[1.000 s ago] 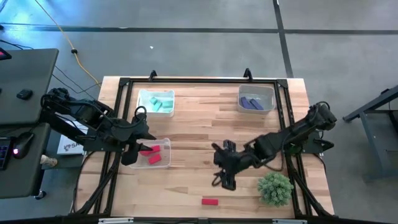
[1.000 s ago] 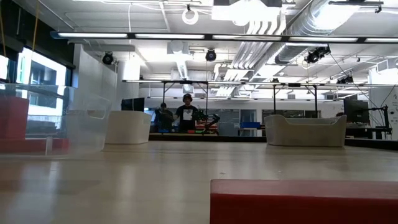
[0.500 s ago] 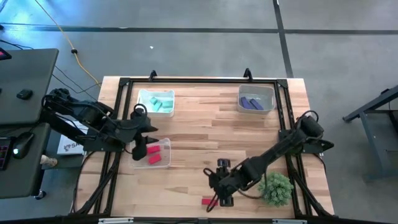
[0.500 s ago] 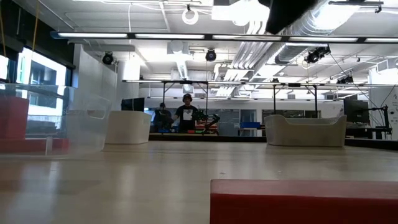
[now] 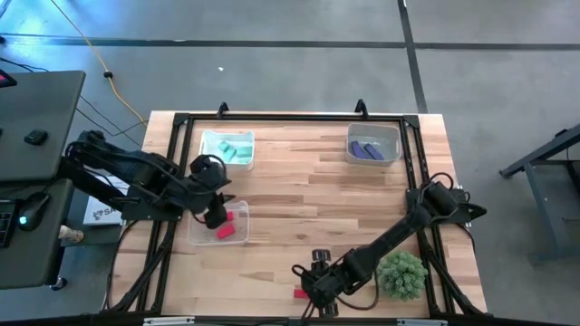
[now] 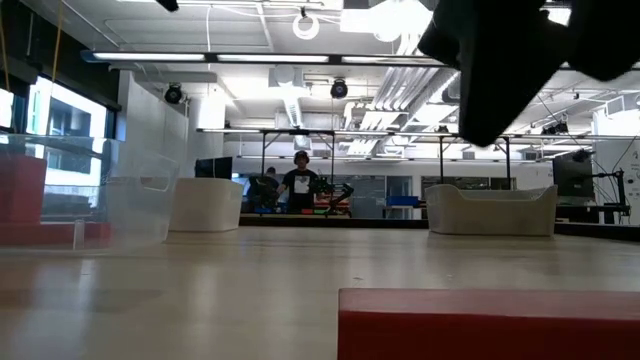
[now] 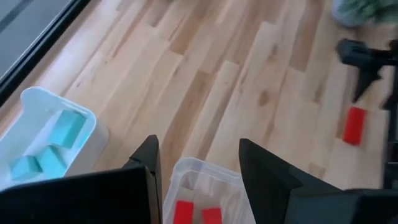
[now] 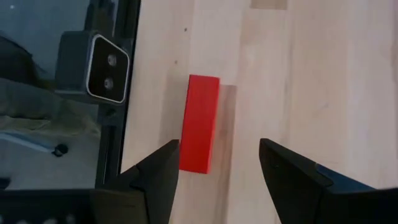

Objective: Sort & place blocks by color
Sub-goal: Put the red block into the transparent bin

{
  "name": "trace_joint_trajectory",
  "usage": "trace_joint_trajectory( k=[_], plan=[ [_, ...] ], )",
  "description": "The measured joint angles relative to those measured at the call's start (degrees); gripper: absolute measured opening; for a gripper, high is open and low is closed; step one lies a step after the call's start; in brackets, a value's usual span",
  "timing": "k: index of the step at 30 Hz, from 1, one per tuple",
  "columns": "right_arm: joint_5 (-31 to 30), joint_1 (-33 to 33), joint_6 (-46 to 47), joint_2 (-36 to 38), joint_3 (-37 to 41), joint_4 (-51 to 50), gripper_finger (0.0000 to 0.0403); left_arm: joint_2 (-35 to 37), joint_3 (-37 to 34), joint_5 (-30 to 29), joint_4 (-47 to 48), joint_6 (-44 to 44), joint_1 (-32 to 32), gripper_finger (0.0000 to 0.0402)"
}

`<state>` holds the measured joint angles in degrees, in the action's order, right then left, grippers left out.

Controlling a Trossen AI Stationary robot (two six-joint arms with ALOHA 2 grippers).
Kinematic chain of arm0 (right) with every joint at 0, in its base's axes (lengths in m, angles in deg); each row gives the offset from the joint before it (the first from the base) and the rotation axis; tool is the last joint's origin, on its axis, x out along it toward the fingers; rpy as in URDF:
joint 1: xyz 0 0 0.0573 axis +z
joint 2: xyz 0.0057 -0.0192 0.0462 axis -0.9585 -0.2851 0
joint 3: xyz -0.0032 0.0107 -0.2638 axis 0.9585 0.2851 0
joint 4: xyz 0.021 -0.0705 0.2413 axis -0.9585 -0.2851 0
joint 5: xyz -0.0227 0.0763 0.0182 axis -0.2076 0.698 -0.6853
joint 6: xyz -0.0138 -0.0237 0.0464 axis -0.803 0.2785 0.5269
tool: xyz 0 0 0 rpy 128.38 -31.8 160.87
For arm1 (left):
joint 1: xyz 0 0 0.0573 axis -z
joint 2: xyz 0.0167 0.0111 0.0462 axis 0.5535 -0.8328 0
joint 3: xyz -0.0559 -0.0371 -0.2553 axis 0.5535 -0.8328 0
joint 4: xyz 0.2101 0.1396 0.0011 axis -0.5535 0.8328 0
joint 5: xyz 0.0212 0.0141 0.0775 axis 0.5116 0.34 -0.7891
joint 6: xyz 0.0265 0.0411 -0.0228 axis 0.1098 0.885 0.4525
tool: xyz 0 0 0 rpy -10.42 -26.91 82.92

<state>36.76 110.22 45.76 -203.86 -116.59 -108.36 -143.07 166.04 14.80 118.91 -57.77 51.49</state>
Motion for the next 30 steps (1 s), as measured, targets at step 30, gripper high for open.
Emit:
trace_joint_trajectory(
  k=[30],
  plan=[
    [-5.1, 3.7, 4.2, -9.4, -0.2, 5.7, 0.0195, -1.8, 0.0, 0.6, 0.4, 2.0, -4.1, 0.0124]
  ],
)
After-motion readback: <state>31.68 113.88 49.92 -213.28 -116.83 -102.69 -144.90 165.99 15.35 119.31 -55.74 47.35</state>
